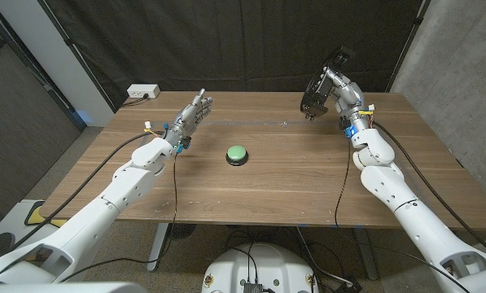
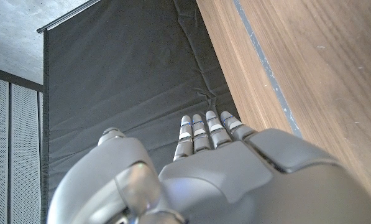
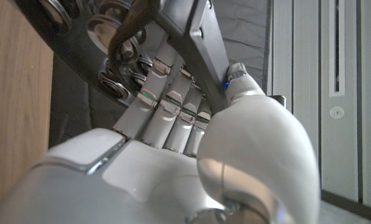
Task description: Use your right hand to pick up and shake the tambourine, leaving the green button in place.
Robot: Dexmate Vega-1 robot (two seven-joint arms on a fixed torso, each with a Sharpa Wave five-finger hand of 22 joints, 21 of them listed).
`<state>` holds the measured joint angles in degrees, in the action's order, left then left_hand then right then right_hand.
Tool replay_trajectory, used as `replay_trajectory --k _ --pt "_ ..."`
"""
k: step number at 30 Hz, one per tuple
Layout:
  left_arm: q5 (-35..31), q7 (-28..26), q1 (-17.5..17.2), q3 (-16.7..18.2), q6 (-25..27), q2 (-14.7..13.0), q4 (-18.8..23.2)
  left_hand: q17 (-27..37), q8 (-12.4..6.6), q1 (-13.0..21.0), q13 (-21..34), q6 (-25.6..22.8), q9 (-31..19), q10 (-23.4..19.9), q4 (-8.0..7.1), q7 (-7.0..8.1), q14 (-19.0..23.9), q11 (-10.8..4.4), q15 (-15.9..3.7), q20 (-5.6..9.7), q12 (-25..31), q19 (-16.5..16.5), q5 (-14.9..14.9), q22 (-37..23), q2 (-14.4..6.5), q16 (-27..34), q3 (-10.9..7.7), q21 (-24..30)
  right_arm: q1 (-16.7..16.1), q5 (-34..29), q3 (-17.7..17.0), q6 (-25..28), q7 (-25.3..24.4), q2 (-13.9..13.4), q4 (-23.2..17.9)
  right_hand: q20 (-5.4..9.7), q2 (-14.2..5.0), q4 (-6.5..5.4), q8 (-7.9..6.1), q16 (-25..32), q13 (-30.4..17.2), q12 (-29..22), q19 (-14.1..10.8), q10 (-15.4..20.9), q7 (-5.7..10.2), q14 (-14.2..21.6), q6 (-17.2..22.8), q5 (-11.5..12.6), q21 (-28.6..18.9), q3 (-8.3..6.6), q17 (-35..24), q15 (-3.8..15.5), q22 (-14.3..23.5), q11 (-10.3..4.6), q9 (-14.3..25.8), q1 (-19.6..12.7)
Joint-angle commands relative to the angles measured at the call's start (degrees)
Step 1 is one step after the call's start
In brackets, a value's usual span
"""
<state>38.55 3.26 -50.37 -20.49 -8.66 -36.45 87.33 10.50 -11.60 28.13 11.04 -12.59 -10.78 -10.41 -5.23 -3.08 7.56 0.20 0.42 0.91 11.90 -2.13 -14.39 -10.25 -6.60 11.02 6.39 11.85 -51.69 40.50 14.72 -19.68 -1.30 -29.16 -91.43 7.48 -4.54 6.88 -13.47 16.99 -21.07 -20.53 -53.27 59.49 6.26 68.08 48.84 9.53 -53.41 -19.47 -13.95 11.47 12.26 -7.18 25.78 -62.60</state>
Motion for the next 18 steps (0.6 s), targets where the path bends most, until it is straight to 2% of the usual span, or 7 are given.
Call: replay_trajectory --k 1,4,8,13,15,18 --pt "0.39 -0.18 -1.18 0.70 -0.88 -0.42 0.55 0.11 0.00 0.27 0.10 -0.47 -0.14 -0.48 0.10 0.19 0.48 -0.04 -0.09 -0.33 -0.20 -0.31 0.15 -0.27 -0.13 -0.02 0.34 -0.13 2.69 -47.05 6.89 16.46 -17.96 -10.70 -14.15 5.58 -5.66 -1.72 -0.29 0.22 -3.78 -0.17 0.22 2.69 1.90 1.79 2.36 0.28 -0.41 -9.80 -0.40 1.49 -0.02 -2.30 2.19 0.72" --pt "0.53 -0.31 -1.56 0.92 -1.04 -0.50 0.74 0.11 0.00 0.28 0.10 -0.49 -0.14 -0.47 0.10 0.14 0.48 -0.04 -0.08 -0.34 -0.20 -0.29 0.15 -0.27 -0.14 -0.02 0.36 -0.14 4.12 -52.69 9.20 20.32 -17.17 -12.36 -16.25 5.57 -5.62 -1.73 -0.27 0.20 -3.83 -0.17 0.24 2.69 2.03 1.77 2.43 0.28 -0.48 -9.79 -0.41 1.47 -0.02 -2.28 2.15 0.78" --pt "0.62 -0.27 -1.89 1.20 -1.89 -0.37 0.94 0.11 0.01 0.30 0.10 -0.47 -0.14 -0.49 0.09 0.19 0.51 0.10 -0.06 -0.35 -0.20 -0.29 0.16 -0.27 -0.16 -0.01 0.38 -0.14 6.72 -59.90 12.79 25.72 -12.76 -14.95 -19.69 5.55 -5.52 -1.73 -0.24 0.19 -3.92 -0.18 0.38 2.65 2.07 1.70 2.50 0.28 -0.48 -9.76 -0.46 1.43 -0.04 -2.36 2.11 0.88" --pt "0.49 -0.23 -2.17 1.35 -2.18 -0.64 1.33 0.11 -0.01 0.31 0.10 -0.53 -0.14 -0.53 0.09 0.12 0.51 0.18 -0.04 -0.23 -0.19 -0.36 0.16 -0.27 -0.17 -0.01 0.40 -0.11 8.37 -67.27 15.68 29.90 -10.14 -16.55 -22.08 5.54 -5.44 -1.75 -0.17 0.28 -3.98 -0.16 0.71 2.64 2.15 1.78 2.53 0.28 -0.43 -9.73 -0.56 1.43 -0.11 -2.39 2.04 1.03" --pt "0.60 -0.24 -2.33 1.40 -1.87 -0.87 1.37 0.11 0.00 0.33 0.10 -0.51 -0.14 -0.55 0.09 0.11 0.56 0.13 -0.02 -0.19 -0.18 -0.36 0.17 -0.27 -0.18 0.00 0.41 -0.11 8.47 -67.83 15.85 30.44 -9.10 -16.85 -22.50 5.54 -5.39 -1.73 -0.15 0.20 -4.06 -0.13 0.90 2.52 2.19 1.67 2.55 0.29 -0.39 -9.72 -0.53 1.42 -0.14 -2.53 2.03 1.08" --pt "0.81 -0.36 -2.69 1.57 -1.53 -1.15 1.51 0.11 -0.02 0.34 0.10 -0.56 -0.14 -0.56 0.09 0.11 0.57 0.16 -0.03 -0.15 -0.18 -0.36 0.17 -0.27 -0.19 0.01 0.42 -0.11 8.11 -64.45 14.72 28.80 -8.06 -16.63 -21.76 5.55 -5.36 -1.74 -0.11 0.12 -4.07 -0.11 1.10 2.54 2.18 1.52 2.58 0.30 -0.37 -9.72 -0.52 1.40 -0.17 -2.56 2.00 1.16"
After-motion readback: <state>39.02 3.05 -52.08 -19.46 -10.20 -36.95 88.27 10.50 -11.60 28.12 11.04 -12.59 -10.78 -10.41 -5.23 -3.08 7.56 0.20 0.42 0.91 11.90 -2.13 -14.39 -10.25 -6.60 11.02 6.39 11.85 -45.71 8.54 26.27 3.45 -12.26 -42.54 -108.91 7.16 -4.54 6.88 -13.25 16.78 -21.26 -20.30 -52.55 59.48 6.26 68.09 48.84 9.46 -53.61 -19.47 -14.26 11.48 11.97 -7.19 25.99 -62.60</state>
